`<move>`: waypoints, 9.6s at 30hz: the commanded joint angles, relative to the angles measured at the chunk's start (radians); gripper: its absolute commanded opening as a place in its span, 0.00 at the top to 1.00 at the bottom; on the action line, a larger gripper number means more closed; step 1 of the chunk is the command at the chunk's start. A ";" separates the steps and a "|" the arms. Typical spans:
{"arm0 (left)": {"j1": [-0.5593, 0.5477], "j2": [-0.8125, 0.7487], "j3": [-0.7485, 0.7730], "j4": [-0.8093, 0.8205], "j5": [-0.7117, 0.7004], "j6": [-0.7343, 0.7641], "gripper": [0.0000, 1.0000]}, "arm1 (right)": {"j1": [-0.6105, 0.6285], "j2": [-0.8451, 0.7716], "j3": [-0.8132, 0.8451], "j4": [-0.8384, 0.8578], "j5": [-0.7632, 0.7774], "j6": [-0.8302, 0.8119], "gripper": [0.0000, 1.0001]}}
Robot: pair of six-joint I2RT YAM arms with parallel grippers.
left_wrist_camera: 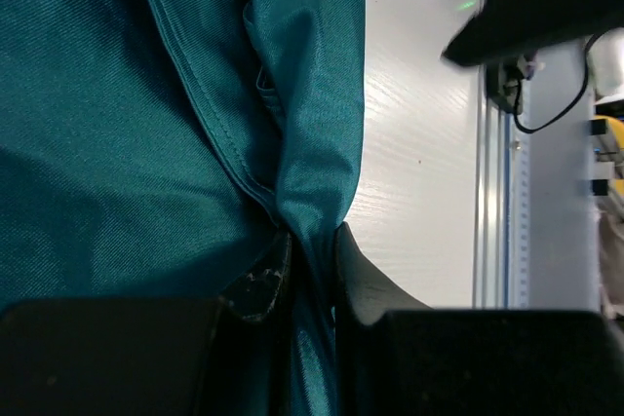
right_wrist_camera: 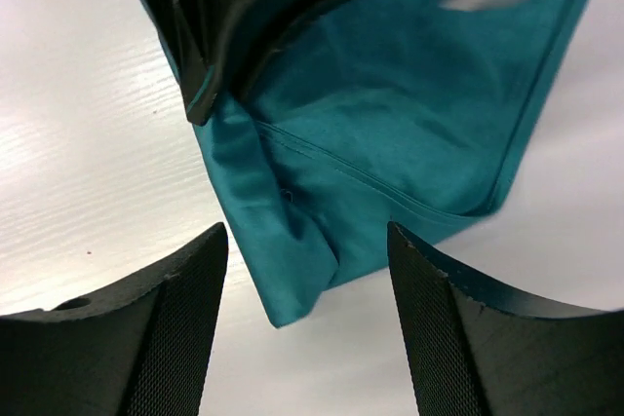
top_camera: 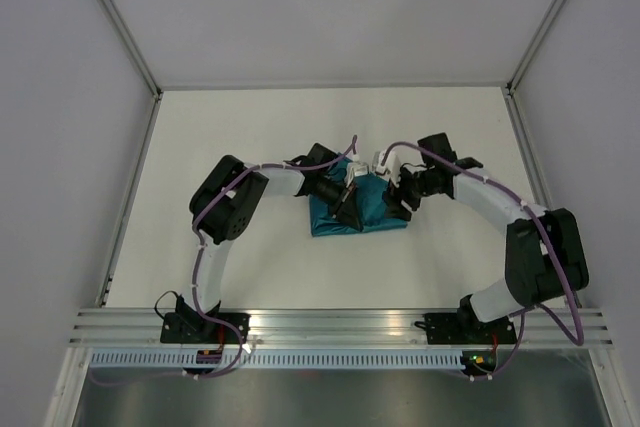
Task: Fold the napkin, place the utensils inside, and roll it up
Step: Roll the napkin with the utensil
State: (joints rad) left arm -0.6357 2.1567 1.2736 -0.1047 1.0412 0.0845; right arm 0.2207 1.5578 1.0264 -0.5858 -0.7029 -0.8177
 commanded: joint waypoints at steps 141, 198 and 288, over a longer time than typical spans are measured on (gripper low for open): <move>-0.005 0.290 0.291 -0.538 -0.035 0.074 0.98 | 0.336 -0.145 -0.377 0.538 0.411 0.023 0.25; -0.175 -0.641 -0.371 0.278 -1.004 0.158 0.44 | 0.101 0.855 0.718 -0.723 0.013 -0.169 0.85; -0.018 0.331 0.467 -0.648 -0.024 0.129 0.96 | 0.213 -0.203 -0.318 0.316 0.256 0.012 0.26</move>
State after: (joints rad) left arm -0.6437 2.4142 1.7424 -0.6800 1.1309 0.2310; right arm 0.4007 1.3712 0.7273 -0.3470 -0.5117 -0.7822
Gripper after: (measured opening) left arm 0.218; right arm 0.741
